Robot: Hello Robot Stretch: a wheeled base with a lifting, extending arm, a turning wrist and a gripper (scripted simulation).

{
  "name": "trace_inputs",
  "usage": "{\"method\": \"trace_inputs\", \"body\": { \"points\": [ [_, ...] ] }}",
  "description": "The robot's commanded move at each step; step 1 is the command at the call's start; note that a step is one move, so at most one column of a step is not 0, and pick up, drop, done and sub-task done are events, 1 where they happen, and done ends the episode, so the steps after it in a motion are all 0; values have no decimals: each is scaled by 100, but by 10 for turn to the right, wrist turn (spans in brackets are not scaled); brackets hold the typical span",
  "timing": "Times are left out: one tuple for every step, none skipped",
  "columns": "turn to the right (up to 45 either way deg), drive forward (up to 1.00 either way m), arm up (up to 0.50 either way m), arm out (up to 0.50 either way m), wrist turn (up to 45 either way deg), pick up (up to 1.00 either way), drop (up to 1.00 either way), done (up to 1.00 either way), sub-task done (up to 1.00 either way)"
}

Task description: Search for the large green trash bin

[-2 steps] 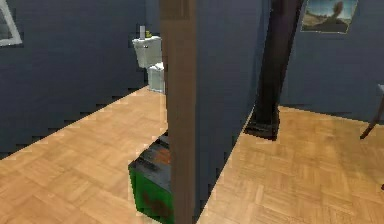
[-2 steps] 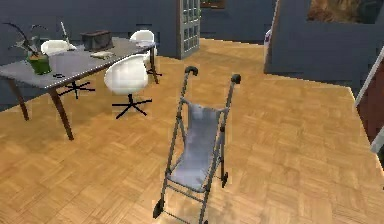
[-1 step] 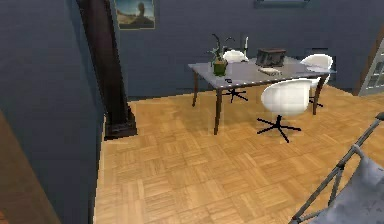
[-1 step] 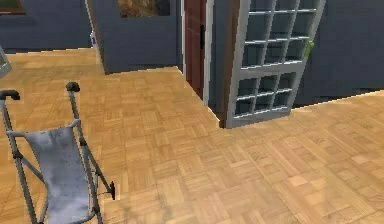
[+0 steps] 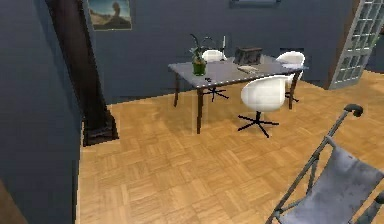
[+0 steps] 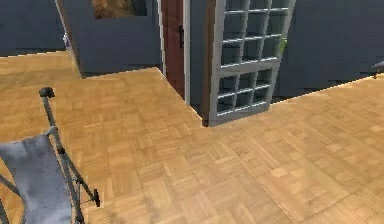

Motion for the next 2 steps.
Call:
{"method": "trace_inputs", "body": {
  "points": [
    [0,30,0,0,0,0,0,0,0],
    [-450,0,0,0,0,0,0,0,0]
  ]
}}
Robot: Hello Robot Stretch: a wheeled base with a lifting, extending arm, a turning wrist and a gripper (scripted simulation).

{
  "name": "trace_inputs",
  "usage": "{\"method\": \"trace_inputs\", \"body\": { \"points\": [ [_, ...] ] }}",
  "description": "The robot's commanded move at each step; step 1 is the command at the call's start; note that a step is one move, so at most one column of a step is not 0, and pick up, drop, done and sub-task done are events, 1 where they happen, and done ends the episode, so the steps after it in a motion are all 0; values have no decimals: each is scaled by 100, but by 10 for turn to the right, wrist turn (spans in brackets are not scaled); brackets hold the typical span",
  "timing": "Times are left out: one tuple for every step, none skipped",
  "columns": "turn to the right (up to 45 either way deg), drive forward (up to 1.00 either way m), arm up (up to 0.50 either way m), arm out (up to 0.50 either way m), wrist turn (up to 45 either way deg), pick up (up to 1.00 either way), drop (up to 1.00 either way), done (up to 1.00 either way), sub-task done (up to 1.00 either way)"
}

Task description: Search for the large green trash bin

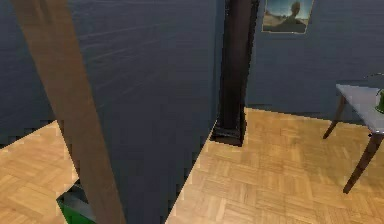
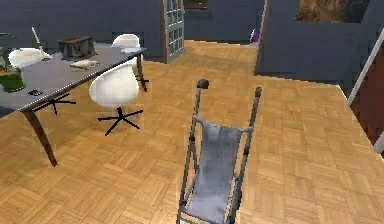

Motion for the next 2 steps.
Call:
{"method": "trace_inputs", "body": {
  "points": [
    [-180,0,0,0,0,0,0,0,0],
    [0,0,0,0,0,0,0,100,0]
  ]
}}
